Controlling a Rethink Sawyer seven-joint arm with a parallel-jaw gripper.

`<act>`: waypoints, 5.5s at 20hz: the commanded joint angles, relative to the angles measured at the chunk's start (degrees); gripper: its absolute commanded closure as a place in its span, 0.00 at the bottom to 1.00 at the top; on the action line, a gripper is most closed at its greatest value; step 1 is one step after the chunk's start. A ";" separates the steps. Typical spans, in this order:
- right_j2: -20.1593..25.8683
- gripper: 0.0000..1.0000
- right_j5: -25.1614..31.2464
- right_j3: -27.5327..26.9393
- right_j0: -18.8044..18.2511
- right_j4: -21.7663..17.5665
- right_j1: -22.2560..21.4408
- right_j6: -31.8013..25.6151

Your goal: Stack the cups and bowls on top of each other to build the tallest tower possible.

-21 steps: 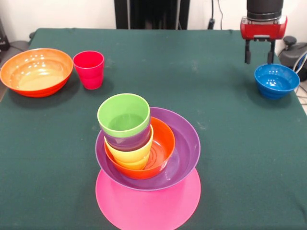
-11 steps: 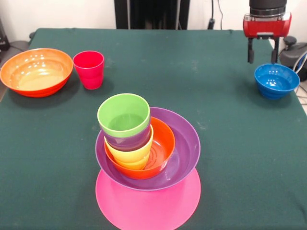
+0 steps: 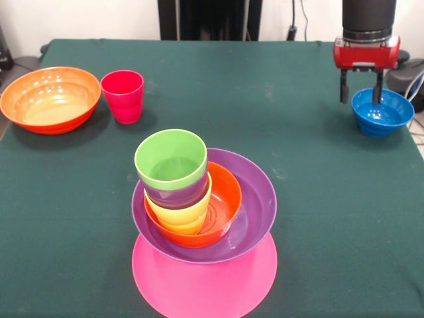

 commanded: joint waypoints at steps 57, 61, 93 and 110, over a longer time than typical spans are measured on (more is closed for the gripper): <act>28.51 1.00 28.99 -2.89 -37.15 0.49 -24.46 -9.26; 29.39 1.00 30.68 -5.87 -37.80 -0.50 -23.82 -8.82; 33.28 1.00 40.18 -21.51 -44.77 -10.15 -12.02 -15.93; 35.98 1.00 40.06 -23.45 -48.44 -15.82 -7.46 -17.84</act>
